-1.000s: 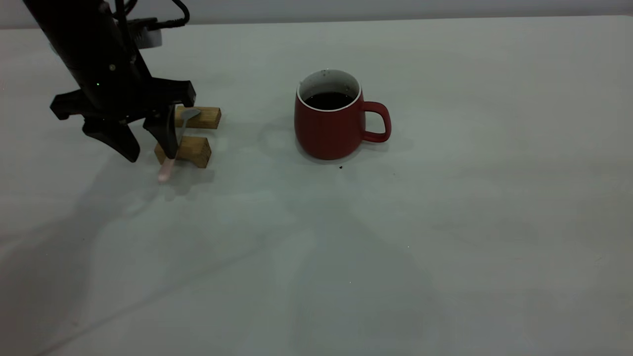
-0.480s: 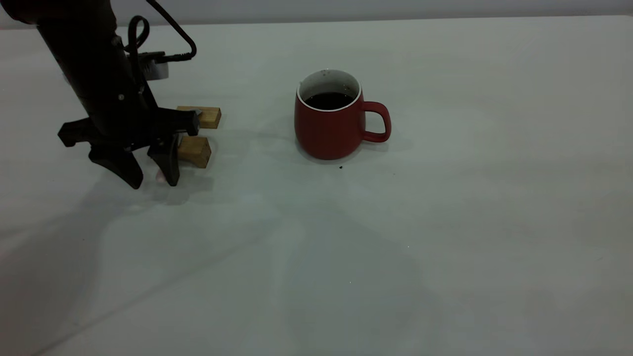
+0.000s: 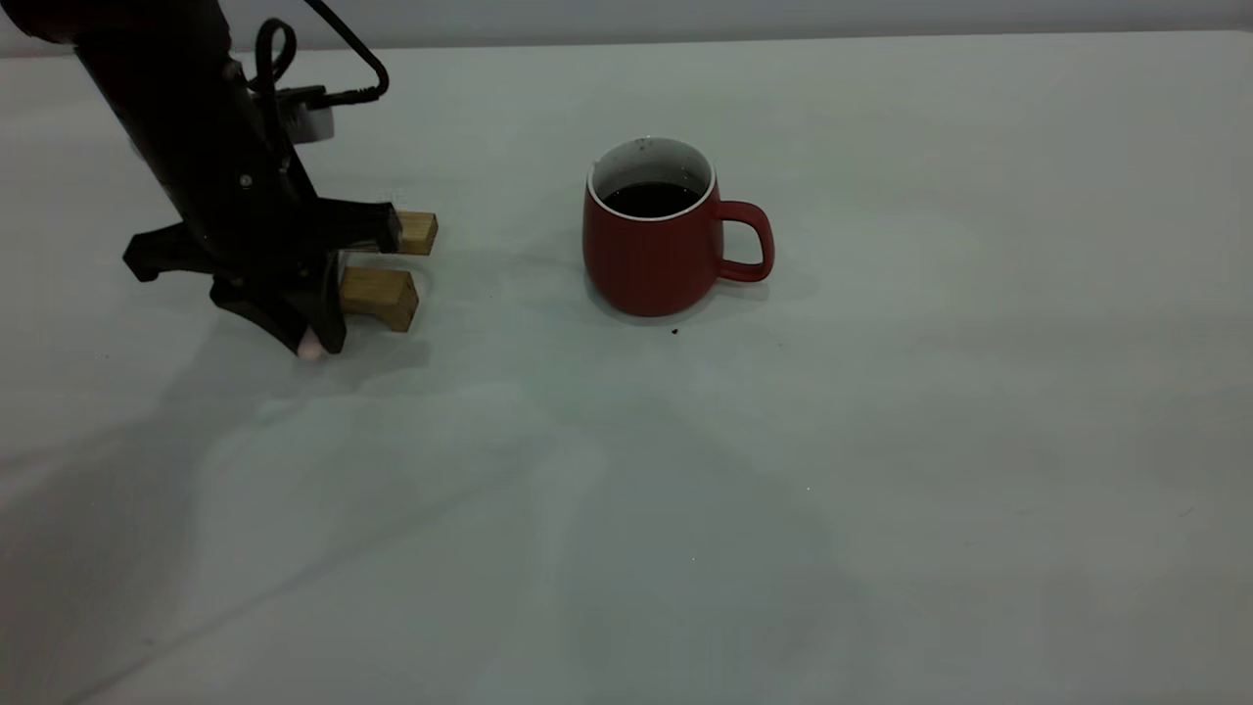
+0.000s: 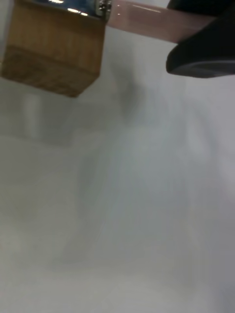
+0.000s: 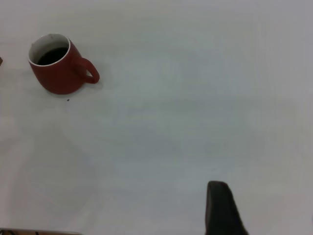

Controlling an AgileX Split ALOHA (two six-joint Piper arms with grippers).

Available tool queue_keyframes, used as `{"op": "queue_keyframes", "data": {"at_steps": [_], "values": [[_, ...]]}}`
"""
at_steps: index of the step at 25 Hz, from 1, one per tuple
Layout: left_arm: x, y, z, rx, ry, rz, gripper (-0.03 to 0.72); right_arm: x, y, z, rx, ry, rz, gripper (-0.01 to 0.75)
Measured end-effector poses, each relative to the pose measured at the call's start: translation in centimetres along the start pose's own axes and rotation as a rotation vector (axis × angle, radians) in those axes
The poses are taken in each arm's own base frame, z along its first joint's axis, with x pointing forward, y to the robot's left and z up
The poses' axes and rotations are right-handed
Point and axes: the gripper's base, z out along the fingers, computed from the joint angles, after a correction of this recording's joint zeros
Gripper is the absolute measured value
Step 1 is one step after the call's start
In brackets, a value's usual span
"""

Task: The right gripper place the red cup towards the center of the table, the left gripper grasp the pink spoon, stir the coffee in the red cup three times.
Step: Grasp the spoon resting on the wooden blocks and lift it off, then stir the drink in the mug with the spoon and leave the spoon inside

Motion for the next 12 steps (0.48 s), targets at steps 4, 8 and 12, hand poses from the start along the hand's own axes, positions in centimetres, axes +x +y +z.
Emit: {"op": "queue_keyframes", "data": {"at_steps": [4,8,12], "values": [[-0.6,-2.0,-3.9,0.155,0.013,-0.155,0.17,0.0,0.0,0.0,0.0,0.0,0.0,0.479],[-0.8,-4.6,-7.6,0.412,0.083,-0.358,0.17,0.0,0.0,0.0,0.0,0.0,0.0,0.479],[-0.9,-7.2,-9.7,0.733,0.235,-0.606,0.17,0.0,0.0,0.0,0.0,0.0,0.0,0.479]]}}
